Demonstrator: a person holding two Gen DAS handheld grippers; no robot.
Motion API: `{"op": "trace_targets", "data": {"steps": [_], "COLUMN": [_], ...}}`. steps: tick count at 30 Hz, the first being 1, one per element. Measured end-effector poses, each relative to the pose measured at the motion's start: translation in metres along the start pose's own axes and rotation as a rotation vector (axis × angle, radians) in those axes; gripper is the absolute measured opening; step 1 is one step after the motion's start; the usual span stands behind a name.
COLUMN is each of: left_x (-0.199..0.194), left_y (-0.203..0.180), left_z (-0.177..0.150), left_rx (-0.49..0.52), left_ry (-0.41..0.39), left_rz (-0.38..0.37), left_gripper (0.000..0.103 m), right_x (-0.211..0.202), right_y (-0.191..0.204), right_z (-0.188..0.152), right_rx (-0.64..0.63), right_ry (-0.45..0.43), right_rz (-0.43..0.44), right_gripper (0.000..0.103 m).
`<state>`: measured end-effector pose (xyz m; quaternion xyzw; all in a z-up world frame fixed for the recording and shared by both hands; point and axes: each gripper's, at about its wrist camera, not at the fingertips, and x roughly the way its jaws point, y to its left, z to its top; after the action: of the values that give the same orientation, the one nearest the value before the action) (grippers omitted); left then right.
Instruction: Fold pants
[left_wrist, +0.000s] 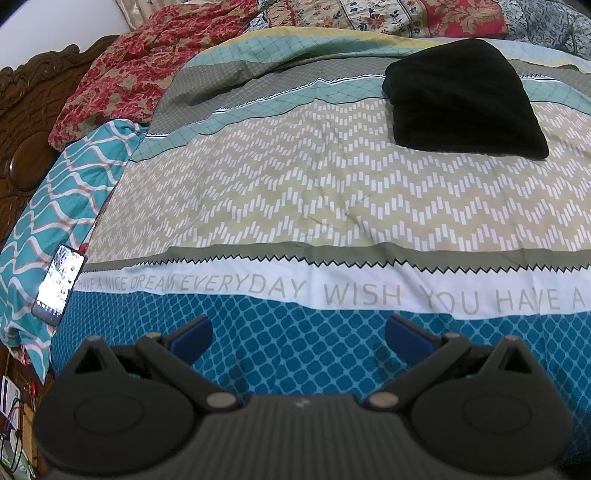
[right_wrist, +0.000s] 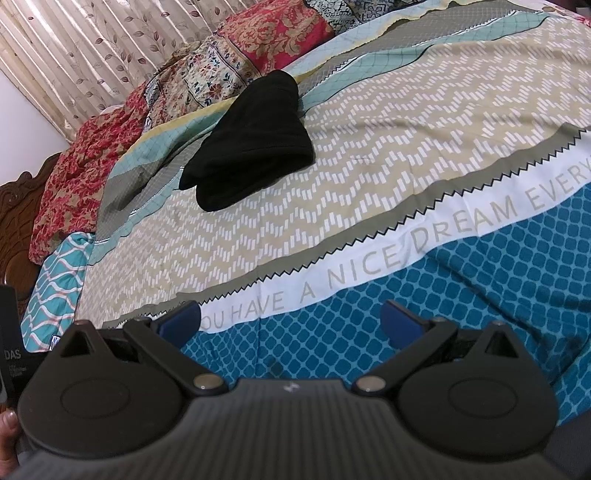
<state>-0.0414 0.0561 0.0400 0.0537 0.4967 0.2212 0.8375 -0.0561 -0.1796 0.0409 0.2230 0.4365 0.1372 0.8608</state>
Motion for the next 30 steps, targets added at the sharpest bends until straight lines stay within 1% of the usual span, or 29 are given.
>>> {"op": "trace_targets", "data": {"steps": [30], "left_x": [0.0002], "left_y": [-0.0026], "left_z": [-0.0003], "left_rx": [0.016], "left_ry": [0.005], "left_rz": [-0.006], "left_gripper": [0.103], "right_x": [-0.0029], "right_y": [-0.0004], "right_z": [-0.0009], "right_rx": [0.014], "right_ry": [-0.017], "right_rz": [-0.007], "right_gripper": [0.103]}}
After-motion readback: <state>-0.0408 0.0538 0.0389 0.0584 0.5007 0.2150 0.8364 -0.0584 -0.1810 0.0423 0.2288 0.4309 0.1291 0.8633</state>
